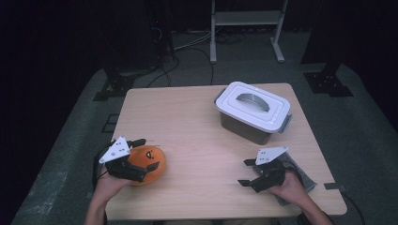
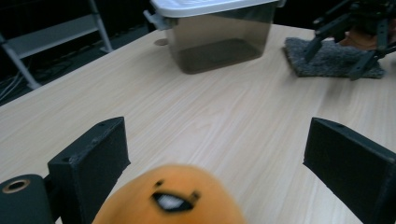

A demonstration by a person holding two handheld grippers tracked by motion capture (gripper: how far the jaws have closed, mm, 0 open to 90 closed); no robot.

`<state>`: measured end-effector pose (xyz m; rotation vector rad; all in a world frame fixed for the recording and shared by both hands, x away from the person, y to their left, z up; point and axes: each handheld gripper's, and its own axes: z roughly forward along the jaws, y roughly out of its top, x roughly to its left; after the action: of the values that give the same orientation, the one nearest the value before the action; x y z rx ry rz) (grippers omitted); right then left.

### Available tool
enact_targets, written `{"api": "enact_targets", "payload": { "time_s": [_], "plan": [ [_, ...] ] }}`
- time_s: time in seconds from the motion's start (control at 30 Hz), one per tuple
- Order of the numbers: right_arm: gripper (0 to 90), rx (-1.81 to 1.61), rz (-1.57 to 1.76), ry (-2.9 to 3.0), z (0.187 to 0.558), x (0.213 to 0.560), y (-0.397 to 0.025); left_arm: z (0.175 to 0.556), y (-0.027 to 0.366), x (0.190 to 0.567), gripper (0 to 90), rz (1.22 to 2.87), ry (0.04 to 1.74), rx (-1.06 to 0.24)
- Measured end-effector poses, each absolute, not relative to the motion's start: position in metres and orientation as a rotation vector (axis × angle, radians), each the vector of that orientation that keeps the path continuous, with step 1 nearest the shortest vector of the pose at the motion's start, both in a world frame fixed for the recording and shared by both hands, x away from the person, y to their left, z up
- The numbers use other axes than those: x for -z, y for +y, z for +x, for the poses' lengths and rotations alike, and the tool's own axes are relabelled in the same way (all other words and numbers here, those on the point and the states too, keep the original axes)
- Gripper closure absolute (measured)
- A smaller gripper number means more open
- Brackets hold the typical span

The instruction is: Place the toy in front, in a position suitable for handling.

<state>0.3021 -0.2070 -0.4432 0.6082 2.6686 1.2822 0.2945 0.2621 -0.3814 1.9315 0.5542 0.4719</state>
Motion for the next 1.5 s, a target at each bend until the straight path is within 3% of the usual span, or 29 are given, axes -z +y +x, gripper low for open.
{"api": "enact_targets", "payload": {
  "time_s": [0.3,0.7,0.9,1.07,1.5],
  "plan": [
    [20.8,-1.282,0.602,2.676,0.302,0.443,-0.206,0.3,0.289,0.399,6.2,1.946,0.647,-0.456],
    [21.2,-1.282,0.588,2.69,0.303,0.444,-0.203,0.308,0.304,0.426,17.4,1.966,0.748,-0.406],
    [21.4,-1.278,0.573,2.696,0.303,0.444,-0.202,0.308,0.304,0.429,27.9,1.976,0.754,-0.43],
    [21.3,-1.274,0.573,2.697,0.303,0.444,-0.201,0.307,0.299,0.428,43.7,2.019,0.724,-0.477],
    [21.4,-1.281,0.564,2.68,0.303,0.442,-0.204,0.304,0.294,0.421,61.0,2.028,0.668,-0.52]
  ]
}}
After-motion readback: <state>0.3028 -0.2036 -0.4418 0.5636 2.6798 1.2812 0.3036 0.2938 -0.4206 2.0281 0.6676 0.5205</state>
